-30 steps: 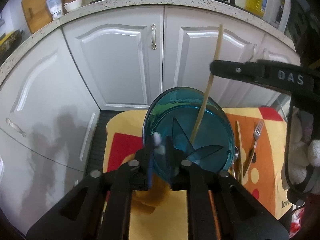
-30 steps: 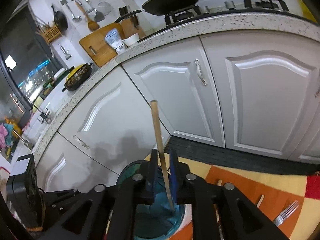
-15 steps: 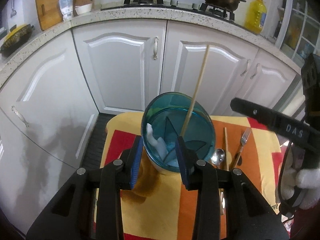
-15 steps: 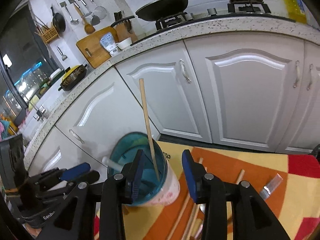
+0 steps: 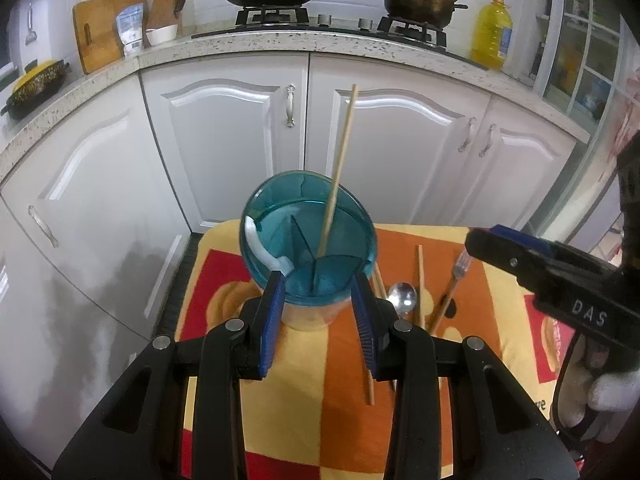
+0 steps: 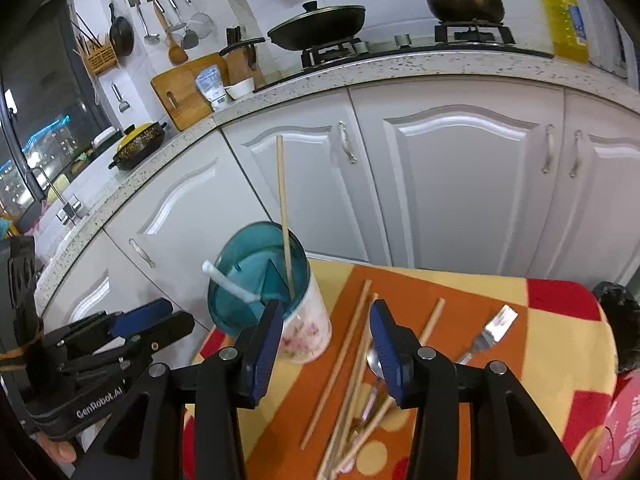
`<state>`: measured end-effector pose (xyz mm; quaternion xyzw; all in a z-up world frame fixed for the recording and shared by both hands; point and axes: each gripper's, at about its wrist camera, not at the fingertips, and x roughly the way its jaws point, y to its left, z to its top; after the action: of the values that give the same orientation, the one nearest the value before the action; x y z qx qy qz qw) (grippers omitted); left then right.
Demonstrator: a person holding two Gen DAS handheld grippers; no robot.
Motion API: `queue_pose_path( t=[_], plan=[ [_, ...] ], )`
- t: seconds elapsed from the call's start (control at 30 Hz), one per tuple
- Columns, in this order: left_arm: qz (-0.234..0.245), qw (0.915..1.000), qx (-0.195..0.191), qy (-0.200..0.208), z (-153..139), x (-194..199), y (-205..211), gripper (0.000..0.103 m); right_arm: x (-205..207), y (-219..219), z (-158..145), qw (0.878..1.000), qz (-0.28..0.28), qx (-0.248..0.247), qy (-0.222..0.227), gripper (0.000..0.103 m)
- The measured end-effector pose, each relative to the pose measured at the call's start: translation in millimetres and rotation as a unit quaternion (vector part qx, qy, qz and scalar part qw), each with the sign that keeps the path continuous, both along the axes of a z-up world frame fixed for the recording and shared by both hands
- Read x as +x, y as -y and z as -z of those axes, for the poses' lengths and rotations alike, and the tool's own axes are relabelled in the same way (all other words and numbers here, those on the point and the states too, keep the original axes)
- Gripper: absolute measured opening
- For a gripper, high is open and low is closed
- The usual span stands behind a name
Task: Organize utensils
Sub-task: 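Open both tools and withdraw them from the cup, then lower the left tool onto a wooden chopstick and close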
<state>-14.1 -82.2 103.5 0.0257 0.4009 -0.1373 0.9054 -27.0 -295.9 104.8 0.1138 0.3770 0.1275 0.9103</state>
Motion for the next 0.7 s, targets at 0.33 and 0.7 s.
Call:
queue_pose_path(
  t=[0.33,0.7],
  plan=[
    [0.011,0.9998,-0.015,-0.006,1.6,-20.7,18.1,0.042,-35.5,25.9,0.2,1.000,0.030,0.000,-0.002,0.044],
    [0.017,0.9983,-0.043,-0.036,15.8,-30.6,17.1,0.043,-55.2,58.5,24.5,0.997,0.063,0.002,-0.035,0.044]
  ],
)
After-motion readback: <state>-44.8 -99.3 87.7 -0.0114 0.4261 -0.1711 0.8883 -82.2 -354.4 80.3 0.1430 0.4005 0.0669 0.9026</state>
